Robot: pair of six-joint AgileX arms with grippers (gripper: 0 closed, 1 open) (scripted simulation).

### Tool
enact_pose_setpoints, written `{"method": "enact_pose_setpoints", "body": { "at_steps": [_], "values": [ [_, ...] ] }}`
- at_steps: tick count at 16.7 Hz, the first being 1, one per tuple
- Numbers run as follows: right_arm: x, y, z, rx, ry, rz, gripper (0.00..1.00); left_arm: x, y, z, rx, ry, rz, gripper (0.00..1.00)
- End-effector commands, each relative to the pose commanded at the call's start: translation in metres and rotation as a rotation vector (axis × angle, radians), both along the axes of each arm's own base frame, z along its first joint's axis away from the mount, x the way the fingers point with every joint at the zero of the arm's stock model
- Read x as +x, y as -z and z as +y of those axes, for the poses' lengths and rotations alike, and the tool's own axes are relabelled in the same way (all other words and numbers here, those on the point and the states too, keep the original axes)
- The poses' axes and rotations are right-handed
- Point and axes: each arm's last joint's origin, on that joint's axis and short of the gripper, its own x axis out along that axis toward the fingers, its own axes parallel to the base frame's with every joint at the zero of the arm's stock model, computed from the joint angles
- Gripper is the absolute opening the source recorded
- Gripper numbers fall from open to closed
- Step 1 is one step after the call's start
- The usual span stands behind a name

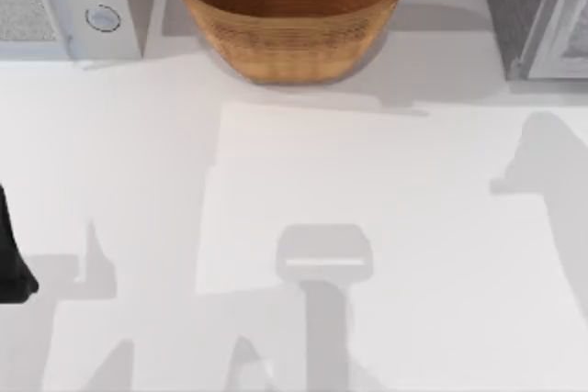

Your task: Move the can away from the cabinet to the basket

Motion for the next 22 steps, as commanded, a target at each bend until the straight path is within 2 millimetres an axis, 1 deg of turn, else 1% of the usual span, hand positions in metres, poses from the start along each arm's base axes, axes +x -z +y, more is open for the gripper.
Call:
{"method": "enact_pose_setpoints", "body": {
  "at_steps": [2, 3, 5, 6, 7, 9, 11, 12, 13, 15, 17, 19, 22],
  "values": [
    [0.039, -0.030, 0.020, 0.000, 0.002, 0.005, 0.00, 0.000, 0.000, 0.000, 0.000, 0.000, 0.000, 1.00],
    [0.062, -0.041, 0.033, -0.001, 0.002, 0.009, 0.00, 0.000, 0.000, 0.000, 0.000, 0.000, 0.000, 1.00],
    [0.110, -0.055, 0.066, -0.002, 0.002, 0.017, 0.00, 0.000, 0.000, 0.000, 0.000, 0.000, 0.000, 1.00],
    [0.135, -0.057, 0.085, -0.003, 0.002, 0.021, 0.00, 0.000, 0.000, 0.000, 0.000, 0.000, 0.000, 1.00],
    [0.158, -0.055, 0.106, -0.004, 0.002, 0.025, 0.00, 0.000, 0.000, 0.000, 0.000, 0.000, 0.000, 1.00],
    [0.201, -0.041, 0.150, -0.006, 0.002, 0.033, 0.00, 0.000, 0.000, 0.000, 0.000, 0.000, 0.000, 1.00],
    [0.235, -0.018, 0.194, -0.007, 0.001, 0.041, 0.00, 0.000, 0.000, 0.000, 0.000, 0.000, 0.000, 1.00],
    [0.248, -0.003, 0.215, -0.008, 0.000, 0.044, 0.00, 0.000, 0.000, 0.000, 0.000, 0.000, 0.000, 1.00],
    [0.258, 0.011, 0.234, -0.008, -0.001, 0.047, 0.00, 0.000, 0.000, 0.000, 0.000, 0.000, 0.000, 1.00],
    [0.272, 0.039, 0.266, -0.008, -0.002, 0.051, 0.00, 0.000, 0.000, 0.000, 0.000, 0.000, 0.000, 1.00],
    [0.279, 0.060, 0.289, -0.005, -0.003, 0.051, 0.00, 0.000, 0.000, 0.000, 0.000, 0.000, 0.000, 1.00],
    [0.281, 0.073, 0.303, -0.002, -0.004, 0.049, 0.00, 0.000, 0.000, 0.000, 0.000, 0.000, 0.000, 1.00],
    [0.282, 0.076, 0.306, -0.002, -0.004, 0.049, 0.00, 0.000, 0.000, 0.000, 0.000, 0.000, 0.000, 1.00]
  ]
}}
